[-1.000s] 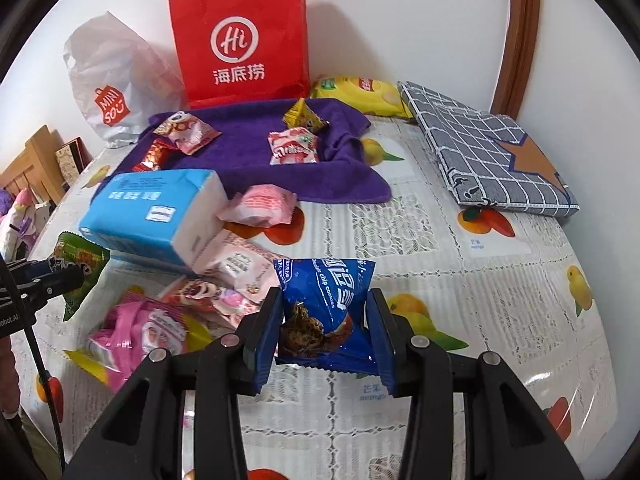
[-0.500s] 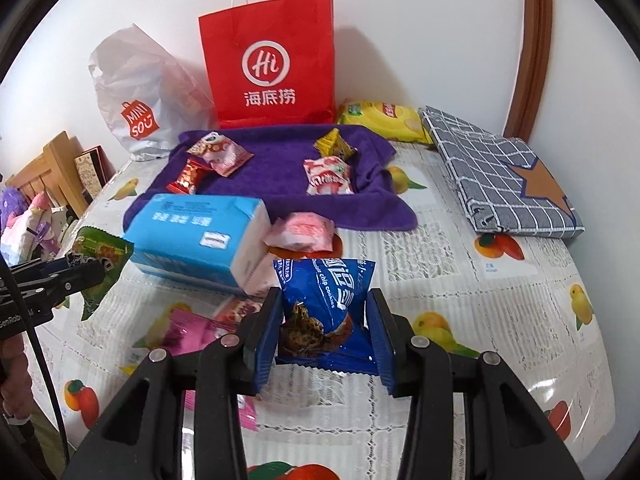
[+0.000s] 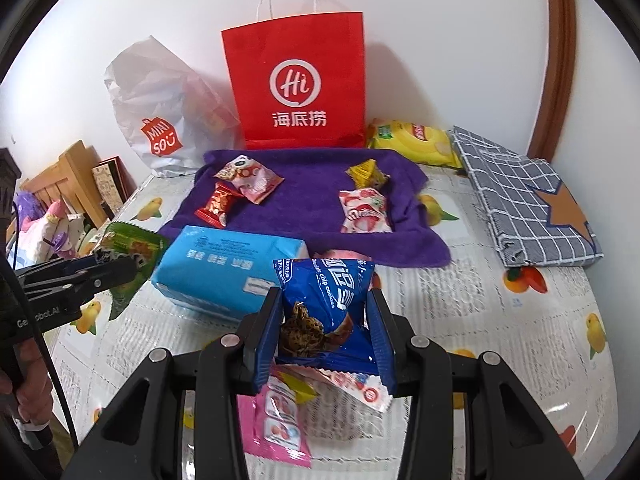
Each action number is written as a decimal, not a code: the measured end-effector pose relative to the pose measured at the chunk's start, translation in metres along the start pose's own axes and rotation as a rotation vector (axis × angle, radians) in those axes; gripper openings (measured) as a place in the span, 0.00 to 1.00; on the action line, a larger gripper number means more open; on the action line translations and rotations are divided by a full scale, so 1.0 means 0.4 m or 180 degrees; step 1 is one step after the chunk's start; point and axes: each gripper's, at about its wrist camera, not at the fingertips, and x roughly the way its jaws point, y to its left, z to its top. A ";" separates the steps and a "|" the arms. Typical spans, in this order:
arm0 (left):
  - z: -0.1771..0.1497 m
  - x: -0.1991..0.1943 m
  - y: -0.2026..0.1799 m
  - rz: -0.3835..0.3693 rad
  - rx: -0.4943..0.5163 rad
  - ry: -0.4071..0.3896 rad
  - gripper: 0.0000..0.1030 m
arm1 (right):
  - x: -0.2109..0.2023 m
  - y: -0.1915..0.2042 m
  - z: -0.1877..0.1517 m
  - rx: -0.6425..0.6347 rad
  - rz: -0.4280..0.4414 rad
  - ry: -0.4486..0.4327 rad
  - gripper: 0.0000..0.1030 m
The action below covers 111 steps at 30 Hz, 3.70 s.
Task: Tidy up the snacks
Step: 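Carry the green bag and blue bag onto the purple towel, then open both tools to release the bags on the towel and withdraw, then reach the right tool to the pink-white packet and grasp it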
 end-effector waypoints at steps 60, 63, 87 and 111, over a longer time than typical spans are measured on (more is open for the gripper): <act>0.266 0.375 0.132 0.0084 -0.0057 0.0291 0.38 | 0.493 0.011 0.225 0.0014 0.0022 0.0615 0.41; 0.269 0.383 0.131 0.0088 -0.0055 0.0300 0.38 | 0.503 0.008 0.224 0.0000 -0.0003 0.0641 0.41; 0.252 0.256 0.072 0.0254 0.0005 0.0194 0.71 | 0.316 -0.015 0.229 0.0010 -0.0180 0.0337 0.75; 0.055 -0.010 -0.048 0.0315 0.0074 -0.0209 0.79 | -0.018 -0.054 0.030 0.0022 -0.0805 -0.0034 0.87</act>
